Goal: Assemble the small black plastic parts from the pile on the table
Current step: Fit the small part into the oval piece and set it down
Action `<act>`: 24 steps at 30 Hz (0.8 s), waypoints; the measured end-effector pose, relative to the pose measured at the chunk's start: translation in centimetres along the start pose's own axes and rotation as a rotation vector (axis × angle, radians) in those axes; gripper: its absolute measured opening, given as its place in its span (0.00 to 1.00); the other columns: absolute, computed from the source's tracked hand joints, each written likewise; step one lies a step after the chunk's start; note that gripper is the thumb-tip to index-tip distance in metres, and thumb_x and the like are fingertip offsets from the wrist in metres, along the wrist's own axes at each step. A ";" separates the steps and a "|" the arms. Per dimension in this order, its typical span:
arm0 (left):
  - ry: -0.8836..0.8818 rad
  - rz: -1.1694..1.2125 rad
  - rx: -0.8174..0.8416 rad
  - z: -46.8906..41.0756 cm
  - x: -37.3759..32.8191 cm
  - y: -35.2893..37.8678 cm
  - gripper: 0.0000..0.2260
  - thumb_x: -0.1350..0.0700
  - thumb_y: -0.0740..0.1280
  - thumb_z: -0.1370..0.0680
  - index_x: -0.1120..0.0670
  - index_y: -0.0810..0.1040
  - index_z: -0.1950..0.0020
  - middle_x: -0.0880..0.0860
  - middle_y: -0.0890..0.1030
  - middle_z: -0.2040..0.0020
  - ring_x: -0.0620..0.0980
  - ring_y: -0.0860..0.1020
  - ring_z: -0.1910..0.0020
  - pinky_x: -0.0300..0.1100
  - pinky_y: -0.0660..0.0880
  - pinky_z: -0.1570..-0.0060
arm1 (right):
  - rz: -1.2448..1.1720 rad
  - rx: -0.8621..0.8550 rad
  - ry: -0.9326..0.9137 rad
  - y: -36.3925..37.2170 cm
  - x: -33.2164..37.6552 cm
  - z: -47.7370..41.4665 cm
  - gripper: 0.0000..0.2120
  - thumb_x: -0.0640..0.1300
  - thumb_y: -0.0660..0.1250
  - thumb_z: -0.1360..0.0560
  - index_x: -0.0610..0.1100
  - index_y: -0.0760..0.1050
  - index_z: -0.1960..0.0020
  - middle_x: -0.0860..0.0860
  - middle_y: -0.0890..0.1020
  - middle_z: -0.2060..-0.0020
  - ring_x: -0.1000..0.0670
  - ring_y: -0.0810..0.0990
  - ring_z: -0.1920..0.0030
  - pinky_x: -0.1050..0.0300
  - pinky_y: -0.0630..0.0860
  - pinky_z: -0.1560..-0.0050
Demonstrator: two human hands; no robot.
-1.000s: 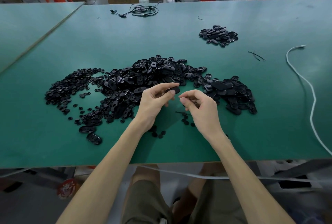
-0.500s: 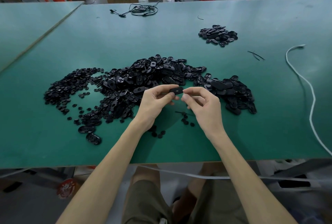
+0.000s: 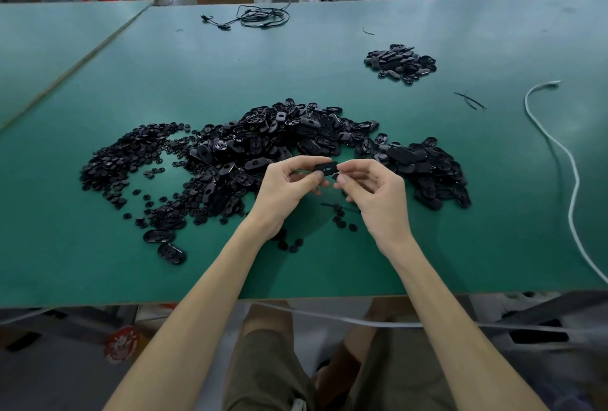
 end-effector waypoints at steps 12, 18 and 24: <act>-0.029 0.082 0.050 0.0 0.2 0.3 0.09 0.64 0.74 0.22 0.60 0.85 0.41 0.56 0.88 0.54 0.49 0.85 0.56 0.39 0.80 0.55 | 0.118 -0.034 -0.009 -0.2 0.2 0.1 0.07 0.37 0.74 0.22 0.49 0.83 0.48 0.54 0.86 0.54 0.49 0.84 0.51 0.41 0.82 0.45; -0.018 0.073 0.068 0.1 0.1 0.6 0.09 0.64 0.74 0.21 0.59 0.85 0.41 0.58 0.87 0.52 0.51 0.85 0.55 0.40 0.80 0.56 | 0.191 -0.043 -0.021 -0.2 0.8 0.3 0.06 0.38 0.73 0.21 0.48 0.83 0.49 0.53 0.85 0.53 0.50 0.83 0.50 0.42 0.81 0.45; -0.019 0.067 0.065 0.0 0.2 0.6 0.09 0.64 0.74 0.21 0.60 0.85 0.42 0.57 0.88 0.52 0.51 0.85 0.56 0.40 0.80 0.56 | 0.261 -0.082 -0.060 -0.4 1.2 0.3 0.05 0.38 0.74 0.22 0.47 0.83 0.49 0.53 0.85 0.54 0.53 0.83 0.53 0.50 0.81 0.47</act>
Point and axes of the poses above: each hand's wrist, its own z-axis away from the middle knuckle, its own y-axis out of the palm, x = y × z, the point moved 10 cm from there along -z, towards the middle knuckle
